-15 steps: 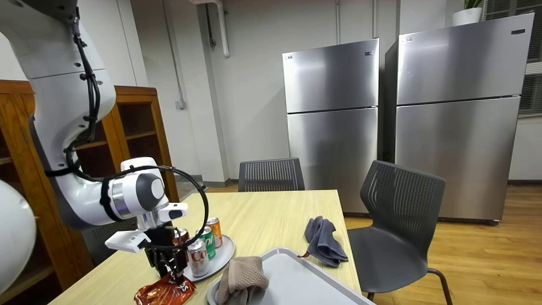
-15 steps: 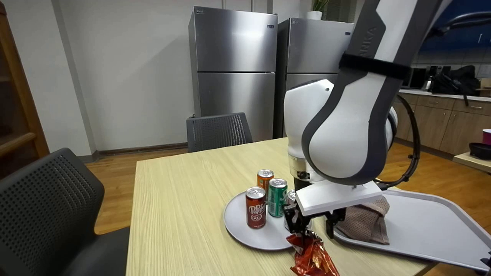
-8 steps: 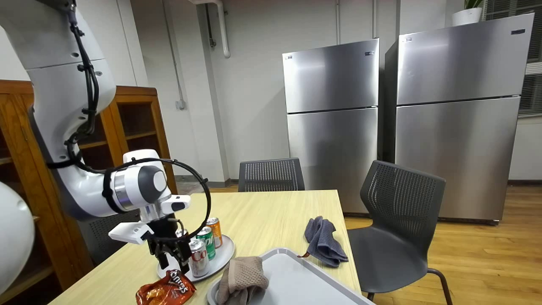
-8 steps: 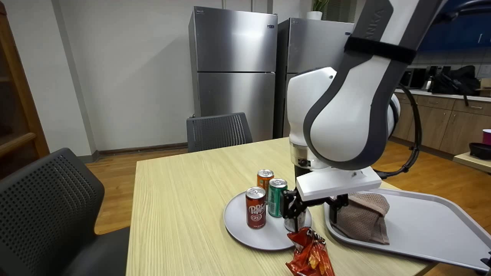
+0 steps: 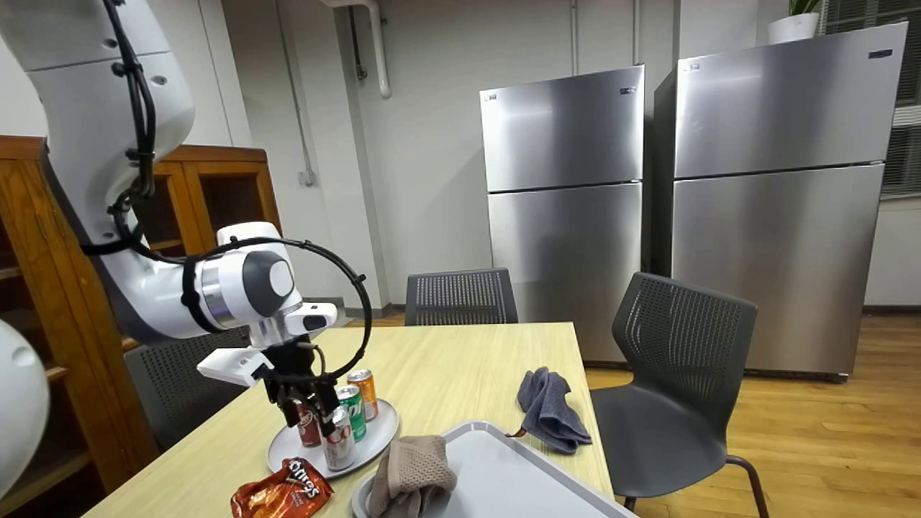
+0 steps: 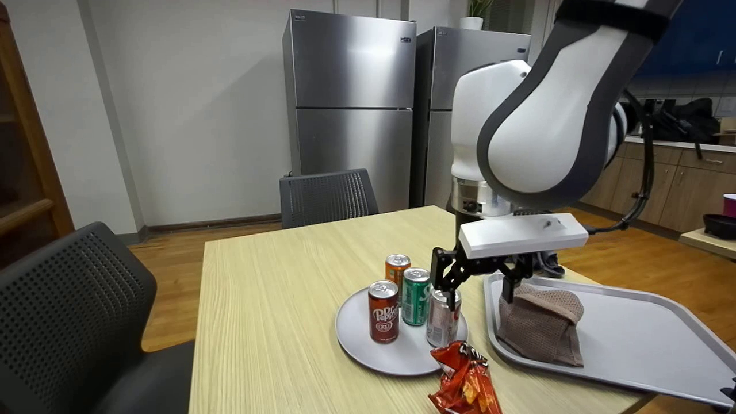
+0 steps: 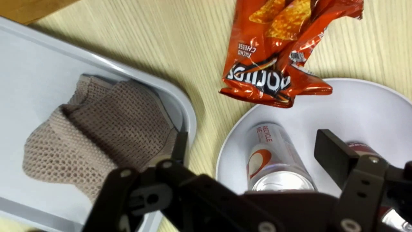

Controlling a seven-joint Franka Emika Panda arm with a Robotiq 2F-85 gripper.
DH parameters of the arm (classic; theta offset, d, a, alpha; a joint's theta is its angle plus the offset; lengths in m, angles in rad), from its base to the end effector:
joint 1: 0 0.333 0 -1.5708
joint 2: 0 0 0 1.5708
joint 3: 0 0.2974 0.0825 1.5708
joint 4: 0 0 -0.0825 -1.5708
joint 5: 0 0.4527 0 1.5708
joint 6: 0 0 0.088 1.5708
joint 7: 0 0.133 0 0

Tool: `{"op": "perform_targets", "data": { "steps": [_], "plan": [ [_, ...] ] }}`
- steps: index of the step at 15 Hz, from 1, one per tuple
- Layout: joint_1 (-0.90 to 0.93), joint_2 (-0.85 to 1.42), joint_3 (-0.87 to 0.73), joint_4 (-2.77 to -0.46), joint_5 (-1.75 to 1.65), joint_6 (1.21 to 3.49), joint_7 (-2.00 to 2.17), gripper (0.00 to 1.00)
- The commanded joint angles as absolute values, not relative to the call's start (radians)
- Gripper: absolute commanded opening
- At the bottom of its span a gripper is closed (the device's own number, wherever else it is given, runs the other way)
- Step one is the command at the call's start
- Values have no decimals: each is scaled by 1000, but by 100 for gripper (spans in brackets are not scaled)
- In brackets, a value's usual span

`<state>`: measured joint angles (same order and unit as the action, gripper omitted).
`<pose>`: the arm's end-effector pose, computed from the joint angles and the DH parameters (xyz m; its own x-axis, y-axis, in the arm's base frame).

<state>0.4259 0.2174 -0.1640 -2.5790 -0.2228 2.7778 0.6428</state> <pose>0.4452 0.1197 0.0738 0.9854 -0.1652 0.0410 -0.1687 -0.9799 0.1063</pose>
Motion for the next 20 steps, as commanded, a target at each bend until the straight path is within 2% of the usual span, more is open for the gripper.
{"op": "perform_targets", "data": {
  "steps": [1,13,20],
  "plan": [
    [352,113,-142,-2613,-279,2695,665,100],
    [110,141,-147,-2580,-146,2682,732,100],
    [56,206,-184,-2551,-126,2691,852,100]
  ]
}}
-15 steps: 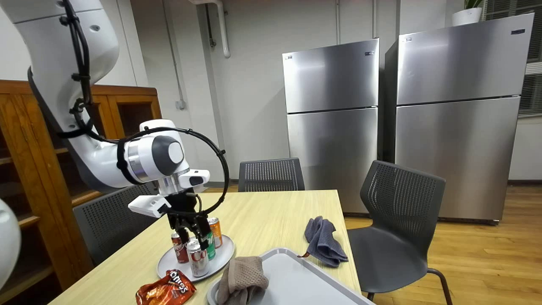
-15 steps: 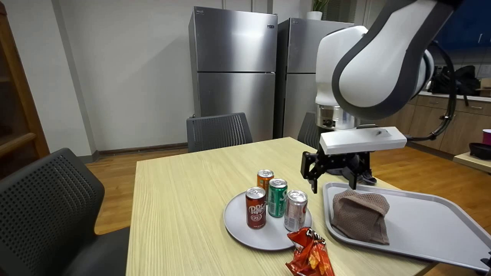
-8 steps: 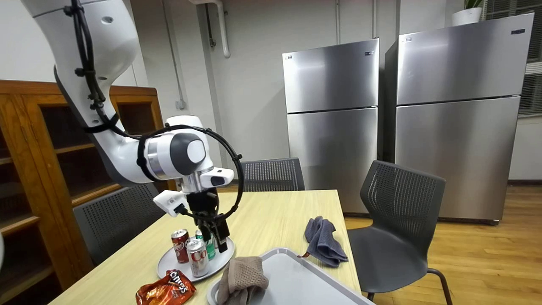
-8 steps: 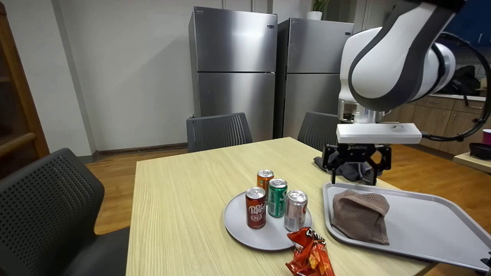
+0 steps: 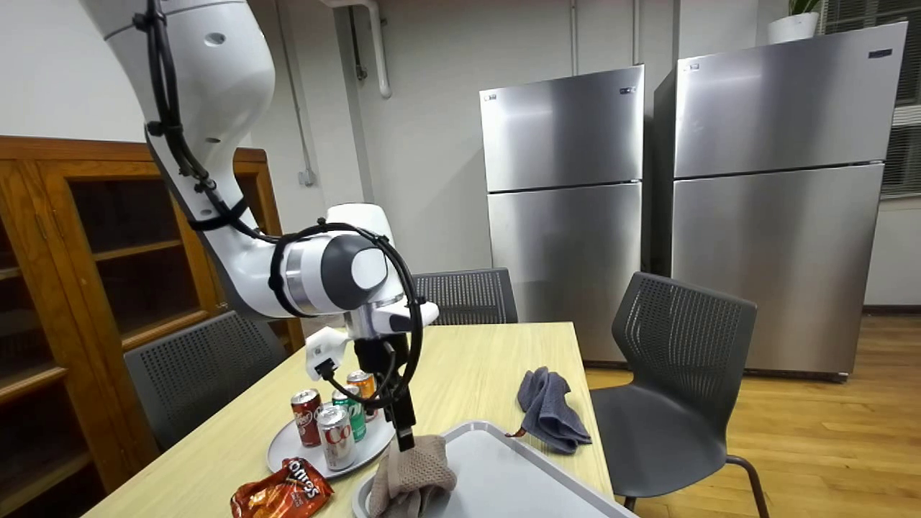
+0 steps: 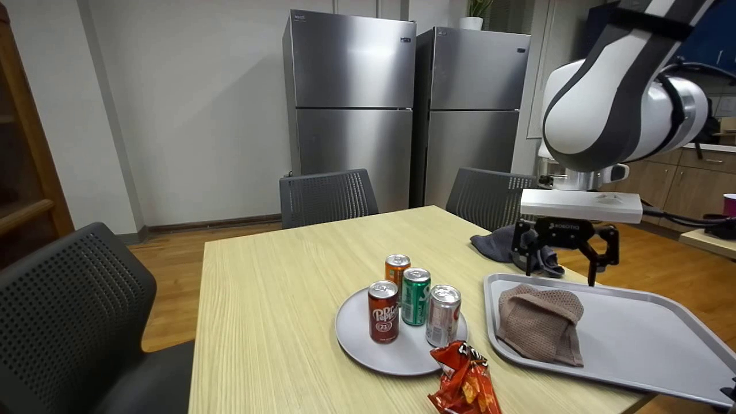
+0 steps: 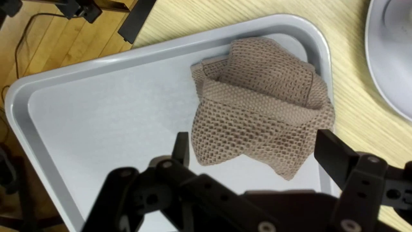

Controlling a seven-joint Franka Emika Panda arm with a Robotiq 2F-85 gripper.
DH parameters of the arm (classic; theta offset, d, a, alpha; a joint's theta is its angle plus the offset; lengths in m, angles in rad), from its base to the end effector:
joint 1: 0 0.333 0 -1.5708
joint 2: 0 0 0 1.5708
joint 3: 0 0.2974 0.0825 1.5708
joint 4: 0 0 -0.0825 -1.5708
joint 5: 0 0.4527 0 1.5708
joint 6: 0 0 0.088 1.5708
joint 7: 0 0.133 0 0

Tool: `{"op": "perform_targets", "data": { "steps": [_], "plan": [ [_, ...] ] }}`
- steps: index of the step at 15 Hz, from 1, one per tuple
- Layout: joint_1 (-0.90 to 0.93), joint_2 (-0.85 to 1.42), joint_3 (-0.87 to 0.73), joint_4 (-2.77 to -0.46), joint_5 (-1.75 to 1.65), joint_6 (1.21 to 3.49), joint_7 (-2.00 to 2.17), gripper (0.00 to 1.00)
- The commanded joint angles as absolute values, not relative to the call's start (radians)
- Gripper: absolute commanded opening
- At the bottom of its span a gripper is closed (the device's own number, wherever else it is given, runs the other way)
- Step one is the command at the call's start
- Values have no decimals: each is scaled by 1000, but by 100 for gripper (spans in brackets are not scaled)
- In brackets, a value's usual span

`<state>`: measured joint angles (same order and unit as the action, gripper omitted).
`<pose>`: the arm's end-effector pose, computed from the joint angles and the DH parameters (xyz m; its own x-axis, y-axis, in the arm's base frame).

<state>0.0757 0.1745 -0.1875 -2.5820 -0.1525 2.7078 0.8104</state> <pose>0.4581 -0.0545 0.0872 0.7115 -0.7022 0.0275 -0.7008 -0.7062 0.1008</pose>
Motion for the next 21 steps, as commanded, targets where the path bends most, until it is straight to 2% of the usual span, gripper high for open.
{"op": "perform_targets", "data": {
  "steps": [1,10,17,21],
  "plan": [
    [50,213,-186,-2551,-117,2703,847,100],
    [57,211,-192,-2566,-130,2708,825,100],
    [39,229,-139,-2577,-32,2789,719,100],
    [45,259,-166,-2570,-5,2816,743,100]
  ]
}}
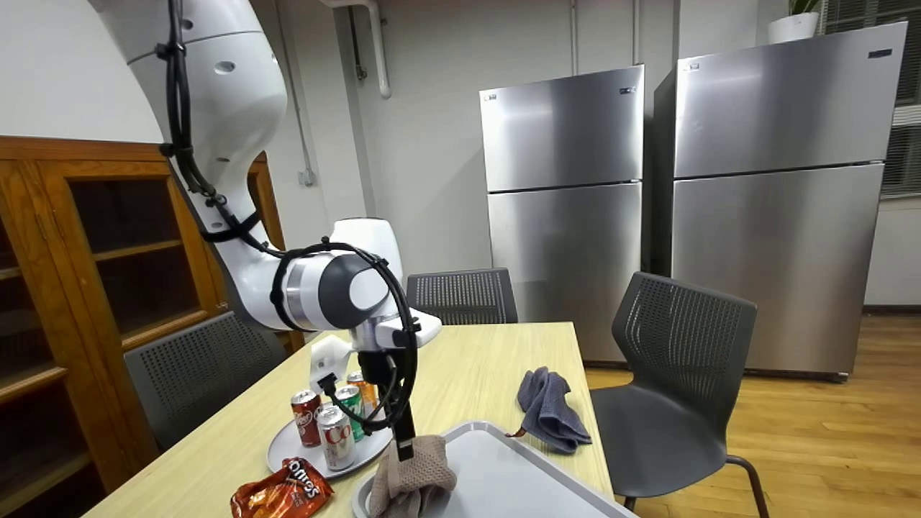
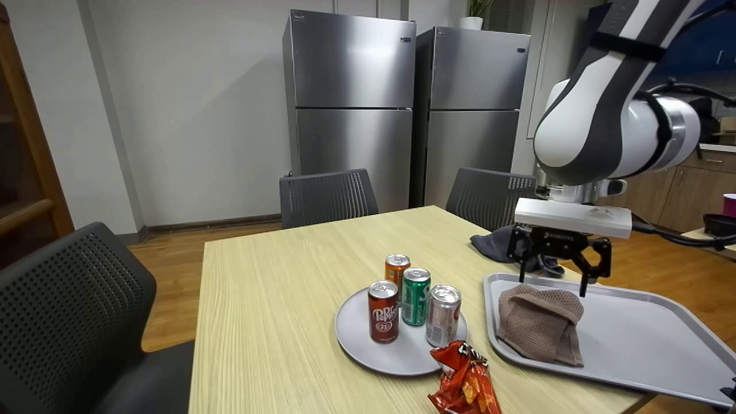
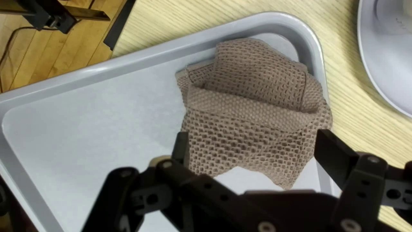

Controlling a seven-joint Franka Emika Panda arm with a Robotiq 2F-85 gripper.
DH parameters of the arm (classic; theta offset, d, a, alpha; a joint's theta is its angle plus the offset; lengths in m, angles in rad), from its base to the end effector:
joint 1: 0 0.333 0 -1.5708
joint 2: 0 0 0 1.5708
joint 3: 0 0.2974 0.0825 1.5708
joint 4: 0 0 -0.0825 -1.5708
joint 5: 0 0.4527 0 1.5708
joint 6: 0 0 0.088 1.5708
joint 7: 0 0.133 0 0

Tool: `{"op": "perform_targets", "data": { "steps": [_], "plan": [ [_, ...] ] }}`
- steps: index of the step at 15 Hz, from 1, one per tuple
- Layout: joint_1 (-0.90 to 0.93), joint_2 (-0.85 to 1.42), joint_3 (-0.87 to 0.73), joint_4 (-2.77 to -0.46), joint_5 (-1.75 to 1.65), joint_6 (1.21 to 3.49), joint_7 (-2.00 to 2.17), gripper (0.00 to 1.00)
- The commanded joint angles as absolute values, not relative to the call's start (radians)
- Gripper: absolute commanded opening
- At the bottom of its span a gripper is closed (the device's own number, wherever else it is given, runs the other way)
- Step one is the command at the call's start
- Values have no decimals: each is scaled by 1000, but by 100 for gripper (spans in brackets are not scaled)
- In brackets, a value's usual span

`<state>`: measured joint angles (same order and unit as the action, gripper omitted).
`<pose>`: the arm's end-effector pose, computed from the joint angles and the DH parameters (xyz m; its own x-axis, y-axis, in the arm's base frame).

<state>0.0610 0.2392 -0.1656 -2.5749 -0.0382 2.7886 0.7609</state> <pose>0.4566 -0.0548 0.0667 0.6786 -0.7343 0.0181 -0.7340 -0.6770 0.0537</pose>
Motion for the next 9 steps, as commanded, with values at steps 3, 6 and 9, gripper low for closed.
{"op": "perform_targets", "data": {
  "steps": [3,6,9],
  "plan": [
    [41,270,-177,-2568,42,2792,762,100],
    [31,296,-183,-2564,91,2816,760,100],
    [13,328,-173,-2558,144,2852,741,100]
  ]
}}
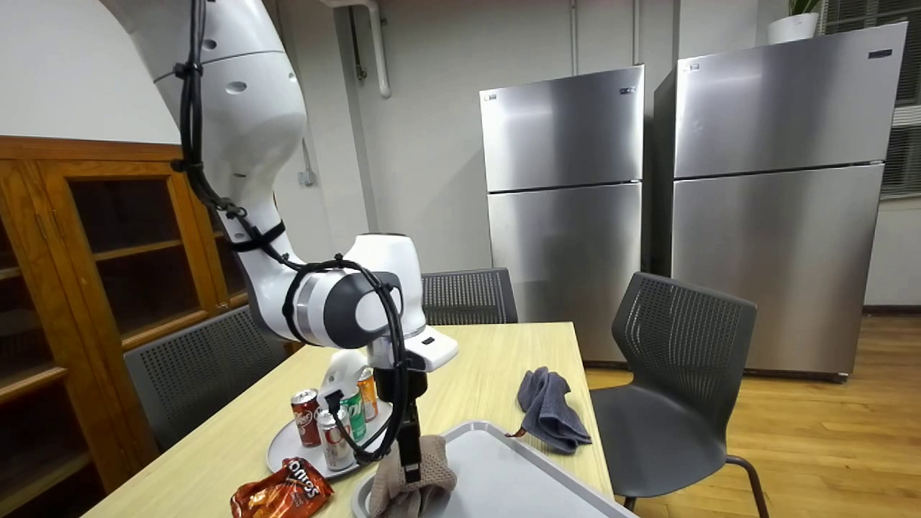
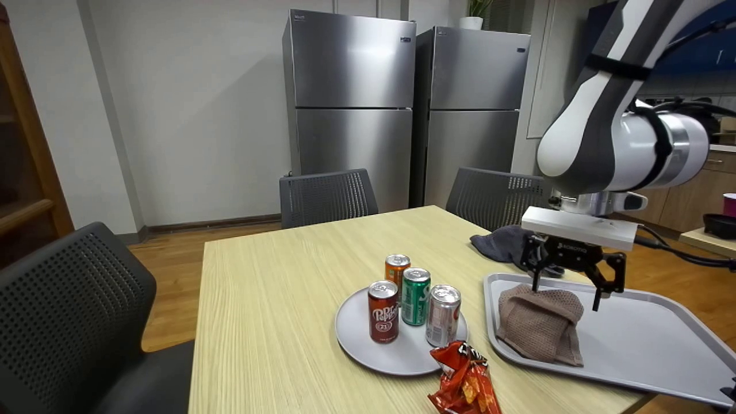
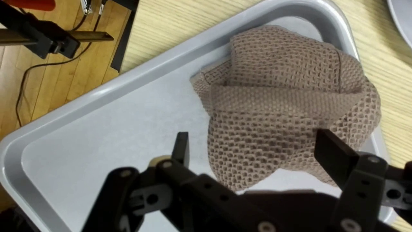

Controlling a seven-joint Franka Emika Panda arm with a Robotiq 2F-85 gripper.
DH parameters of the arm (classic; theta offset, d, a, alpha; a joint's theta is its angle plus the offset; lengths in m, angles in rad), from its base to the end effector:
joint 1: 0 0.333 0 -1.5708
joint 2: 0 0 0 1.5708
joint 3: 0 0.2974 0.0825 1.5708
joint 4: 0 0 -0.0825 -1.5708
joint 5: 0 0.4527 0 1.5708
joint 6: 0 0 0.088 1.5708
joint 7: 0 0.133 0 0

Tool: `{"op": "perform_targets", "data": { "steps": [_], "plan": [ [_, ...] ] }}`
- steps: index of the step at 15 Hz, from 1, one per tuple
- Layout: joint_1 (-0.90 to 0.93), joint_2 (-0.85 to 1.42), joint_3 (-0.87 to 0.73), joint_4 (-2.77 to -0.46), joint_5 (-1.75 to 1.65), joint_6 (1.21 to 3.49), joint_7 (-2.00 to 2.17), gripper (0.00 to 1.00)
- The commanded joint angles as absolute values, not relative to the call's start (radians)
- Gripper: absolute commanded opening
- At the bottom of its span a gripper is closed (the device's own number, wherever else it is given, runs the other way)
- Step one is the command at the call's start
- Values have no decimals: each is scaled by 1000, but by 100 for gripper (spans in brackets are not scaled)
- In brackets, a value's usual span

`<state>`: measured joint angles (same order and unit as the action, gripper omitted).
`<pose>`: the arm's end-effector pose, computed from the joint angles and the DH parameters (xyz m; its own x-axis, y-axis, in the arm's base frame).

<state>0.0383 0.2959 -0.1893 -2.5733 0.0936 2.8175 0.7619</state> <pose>0.4418 -0.0835 0.0451 0.5438 -0.8391 -0.0110 -0.8378 -0.5436 0.0506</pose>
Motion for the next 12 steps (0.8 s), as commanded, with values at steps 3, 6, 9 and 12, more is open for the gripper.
{"op": "perform_targets", "data": {
  "steps": [3,6,9,12],
  "plan": [
    [10,365,-168,-2549,182,2897,734,100],
    [10,401,-160,-2536,212,2922,726,100],
    [11,429,-157,-2522,228,2933,723,100],
    [13,450,-153,-2508,242,2942,723,100]
  ]
}}
